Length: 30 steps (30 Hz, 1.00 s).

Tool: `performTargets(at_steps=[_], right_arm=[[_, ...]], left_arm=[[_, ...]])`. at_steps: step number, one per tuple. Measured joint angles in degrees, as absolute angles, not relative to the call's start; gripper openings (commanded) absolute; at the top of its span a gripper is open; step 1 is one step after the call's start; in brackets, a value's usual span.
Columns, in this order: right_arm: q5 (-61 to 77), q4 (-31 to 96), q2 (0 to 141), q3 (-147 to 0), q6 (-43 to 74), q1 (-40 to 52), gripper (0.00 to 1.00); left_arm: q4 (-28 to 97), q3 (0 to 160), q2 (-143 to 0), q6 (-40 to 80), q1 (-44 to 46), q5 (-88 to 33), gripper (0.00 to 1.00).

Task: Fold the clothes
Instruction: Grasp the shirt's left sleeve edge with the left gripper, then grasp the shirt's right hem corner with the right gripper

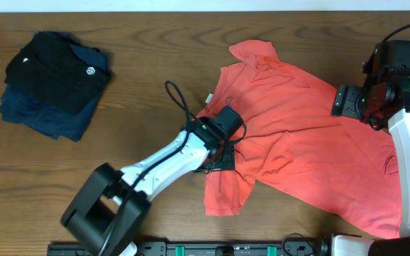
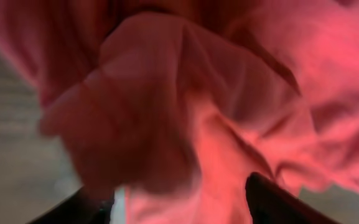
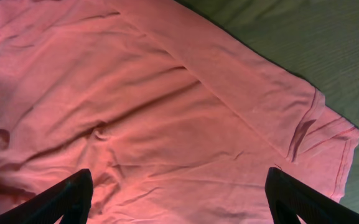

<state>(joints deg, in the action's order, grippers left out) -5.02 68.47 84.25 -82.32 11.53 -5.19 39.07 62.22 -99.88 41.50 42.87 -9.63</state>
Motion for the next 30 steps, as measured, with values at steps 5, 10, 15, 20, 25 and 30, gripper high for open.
performTargets(at_steps=[5,10,15,20,25,30], right_arm=[[-5.0,71.4,84.2,-82.3,11.6,-5.2,0.83],[-5.2,74.5,84.2,-81.6,13.8,-5.2,0.77],[-5.5,73.2,84.1,-75.2,17.4,-5.3,0.29],[-5.4,69.2,84.0,-64.5,19.4,-6.5,0.01],[-4.1,65.1,84.0,-56.6,20.2,-6.9,0.01],[-1.0,59.5,84.0,-49.0,20.6,-6.9,0.01]], left_arm=[[38.4,62.2,-102.5,42.0,42.9,-9.4,0.06],[39.9,62.2,-102.0,41.3,41.8,-9.2,0.06],[47.6,62.2,-94.1,38.5,36.2,-9.1,0.06],[52.3,63.2,-82.0,36.6,27.4,-9.0,0.06],[54.0,63.3,-76.3,35.9,23.7,-8.8,0.06],[56.8,63.4,-76.5,35.9,23.9,-8.8,0.06]])
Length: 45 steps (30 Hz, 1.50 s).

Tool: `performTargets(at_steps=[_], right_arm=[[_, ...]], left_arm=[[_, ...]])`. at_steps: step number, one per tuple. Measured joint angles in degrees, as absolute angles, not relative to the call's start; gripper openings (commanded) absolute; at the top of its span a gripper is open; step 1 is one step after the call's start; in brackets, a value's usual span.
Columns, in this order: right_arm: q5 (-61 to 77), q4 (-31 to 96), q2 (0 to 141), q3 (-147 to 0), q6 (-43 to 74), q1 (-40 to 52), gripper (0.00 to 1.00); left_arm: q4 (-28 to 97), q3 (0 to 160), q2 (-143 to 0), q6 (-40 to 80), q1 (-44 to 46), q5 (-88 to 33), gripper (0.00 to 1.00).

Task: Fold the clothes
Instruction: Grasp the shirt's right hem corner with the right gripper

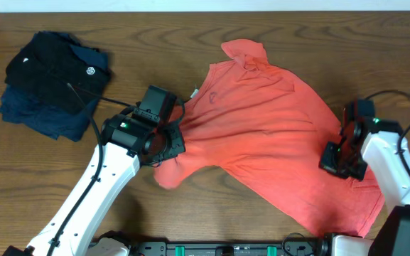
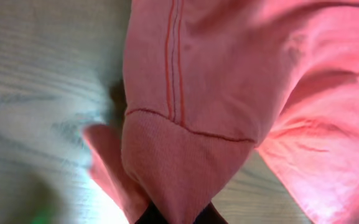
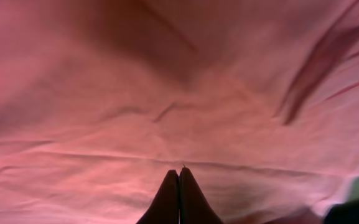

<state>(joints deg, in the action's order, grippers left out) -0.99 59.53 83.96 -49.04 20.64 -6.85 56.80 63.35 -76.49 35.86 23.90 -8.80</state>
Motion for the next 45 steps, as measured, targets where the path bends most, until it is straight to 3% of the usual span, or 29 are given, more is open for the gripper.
performTargets(at_steps=[13,21,27,33,38,45], right_arm=[[-0.2,43.3,83.7,-37.0,26.5,-6.9,0.07],[-2.5,24.9,87.0,-37.8,27.2,-9.5,0.06],[-2.8,16.4,99.5,-48.7,23.0,-13.7,0.02],[-1.7,25.5,112.3,-68.1,18.9,-14.7,0.01],[1.8,43.8,115.7,-83.0,15.6,-14.8,0.18],[3.1,69.0,109.8,-94.1,14.0,-14.9,0.25]], left_arm=[[57.5,63.4,-76.5,35.7,23.9,-8.8,0.06],[55.4,63.4,-76.5,36.7,23.9,-8.8,0.06],[48.9,63.4,-76.5,37.7,24.0,-9.1,0.06],[40.7,63.4,-76.8,38.2,24.2,-9.7,0.06],[36.6,63.4,-78.0,38.9,25.5,-9.6,0.06],[37.3,63.4,-80.8,39.0,26.8,-9.6,0.06]])
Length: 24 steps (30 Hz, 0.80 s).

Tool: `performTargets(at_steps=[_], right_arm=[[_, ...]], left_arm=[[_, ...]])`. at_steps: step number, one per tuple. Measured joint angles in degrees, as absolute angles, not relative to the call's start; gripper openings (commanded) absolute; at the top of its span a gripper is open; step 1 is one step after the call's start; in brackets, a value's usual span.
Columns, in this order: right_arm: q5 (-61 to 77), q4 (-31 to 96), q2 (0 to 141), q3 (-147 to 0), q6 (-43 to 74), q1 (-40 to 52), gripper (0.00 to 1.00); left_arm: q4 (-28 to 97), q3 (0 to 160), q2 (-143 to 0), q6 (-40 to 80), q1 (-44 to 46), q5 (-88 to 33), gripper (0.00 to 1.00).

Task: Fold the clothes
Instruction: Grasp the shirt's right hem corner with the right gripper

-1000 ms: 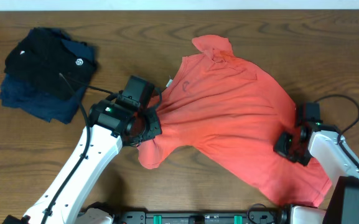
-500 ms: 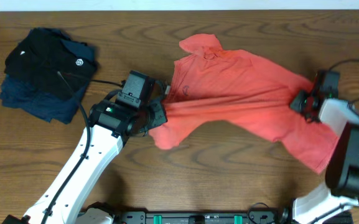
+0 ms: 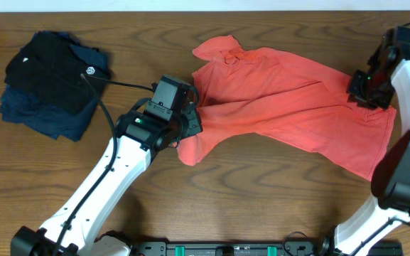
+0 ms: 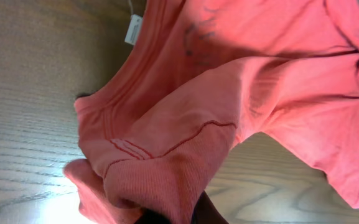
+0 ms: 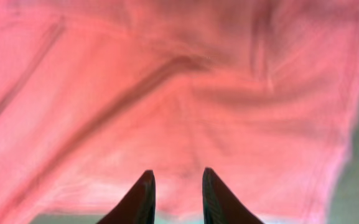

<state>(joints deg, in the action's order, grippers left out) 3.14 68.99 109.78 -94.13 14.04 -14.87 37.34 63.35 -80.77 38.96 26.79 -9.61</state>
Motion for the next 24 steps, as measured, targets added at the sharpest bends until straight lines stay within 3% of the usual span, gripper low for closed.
performTargets(at_steps=[5,8,12,14,17,24], right_arm=[[3.1,72.5,101.9,-89.8,17.7,-16.0,0.3],[2.9,70.6,95.5,-81.4,20.6,-17.3,0.47],[1.0,66.9,88.3,-69.6,25.2,-19.2,0.47],[-0.7,64.7,85.9,-64.1,28.1,-20.4,0.53],[-3.5,59.7,84.1,-56.7,31.9,-22.7,0.63],[-5.8,41.4,84.0,-43.0,35.6,-27.8,0.72]], left_arm=[[38.4,63.4,-81.1,37.4,26.8,-9.0,0.06],[39.5,63.4,-81.1,36.1,26.8,-9.0,0.06],[40.7,63.4,-81.1,35.6,26.8,-9.0,0.06],[40.9,63.4,-81.1,35.5,26.8,-9.0,0.06],[41.3,63.4,-81.1,35.1,26.8,-9.0,0.06],[41.8,63.4,-81.1,34.7,26.8,-9.0,0.06]])
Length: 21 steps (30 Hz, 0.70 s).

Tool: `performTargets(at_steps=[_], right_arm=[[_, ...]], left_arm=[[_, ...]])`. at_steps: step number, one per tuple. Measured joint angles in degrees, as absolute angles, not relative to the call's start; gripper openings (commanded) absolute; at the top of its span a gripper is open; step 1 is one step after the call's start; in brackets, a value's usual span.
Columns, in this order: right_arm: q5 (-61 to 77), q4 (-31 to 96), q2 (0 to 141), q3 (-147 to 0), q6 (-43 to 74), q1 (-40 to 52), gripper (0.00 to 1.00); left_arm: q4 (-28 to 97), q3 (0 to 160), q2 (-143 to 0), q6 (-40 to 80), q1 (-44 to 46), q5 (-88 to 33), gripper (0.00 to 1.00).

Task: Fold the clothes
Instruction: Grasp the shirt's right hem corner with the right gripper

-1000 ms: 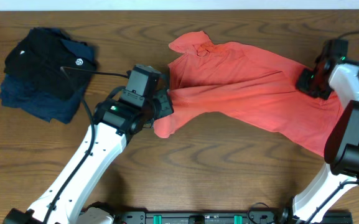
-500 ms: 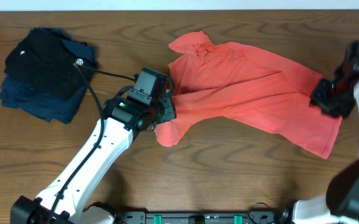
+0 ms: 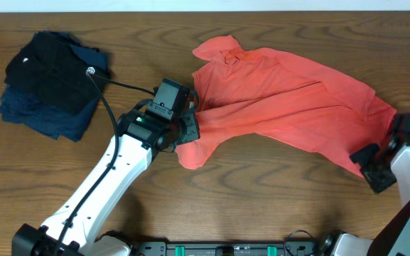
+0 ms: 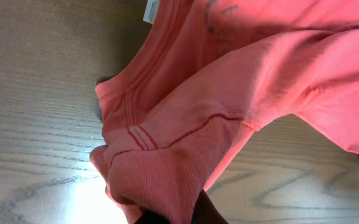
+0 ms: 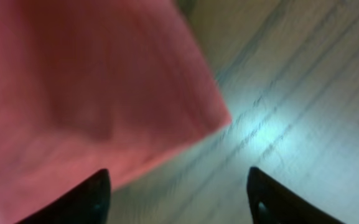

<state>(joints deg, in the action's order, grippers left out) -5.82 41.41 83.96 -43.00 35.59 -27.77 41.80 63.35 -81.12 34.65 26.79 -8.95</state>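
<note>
A coral-red T-shirt (image 3: pixel 283 99) lies spread across the middle and right of the table, its neck at the upper left. My left gripper (image 4: pixel 176 214) is shut on the ribbed cuff of the shirt's left sleeve (image 3: pixel 190 151), which bunches over the fingers. In the overhead view that gripper (image 3: pixel 185 131) sits at the shirt's left edge. My right gripper (image 5: pixel 178 199) is open just above the wood, by the shirt's lower right corner (image 5: pixel 73 93); nothing lies between its fingers. From overhead it (image 3: pixel 376 171) is just off the hem.
A stack of folded dark clothes, black on navy (image 3: pixel 52 82), sits at the table's far left. Bare wooden table (image 3: pixel 261 206) runs along the front. The left arm's cable (image 3: pixel 119 85) loops near the stack.
My right gripper was nearly shut at the shirt's upper right and now stands open at the lower right corner, off the cloth. The left gripper and its sleeve barely moved.
The shirt lay skewed toward the right with both grippers open, the left down in its cloth. Then both were shut on it and it sat further left. Later it lay stretched wide; now the right gripper is open off the hem.
</note>
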Motion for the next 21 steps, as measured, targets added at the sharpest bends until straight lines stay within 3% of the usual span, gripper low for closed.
performTargets(at_steps=[11,14,19,20,21], right_arm=[[-7.6,29.8,83.4,-35.1,37.0,-28.4,0.7],[-9.3,26.2,82.7,-33.7,37.3,-28.4,0.51],[-10.9,21.8,82.5,-32.4,37.6,-28.5,0.08],[-10.8,21.0,82.5,-32.2,37.5,-28.6,0.01],[-10.6,20.4,82.5,-32.1,37.1,-28.6,0.01]], left_arm=[[42.0,63.4,-81.1,34.7,26.8,-9.0,0.06],[42.1,63.4,-81.1,34.7,26.8,-9.0,0.06],[42.1,63.4,-81.1,34.6,26.8,-9.0,0.06],[42.1,63.4,-81.1,34.7,26.8,-9.0,0.06],[42.1,63.4,-81.1,34.6,26.8,-9.0,0.06]])
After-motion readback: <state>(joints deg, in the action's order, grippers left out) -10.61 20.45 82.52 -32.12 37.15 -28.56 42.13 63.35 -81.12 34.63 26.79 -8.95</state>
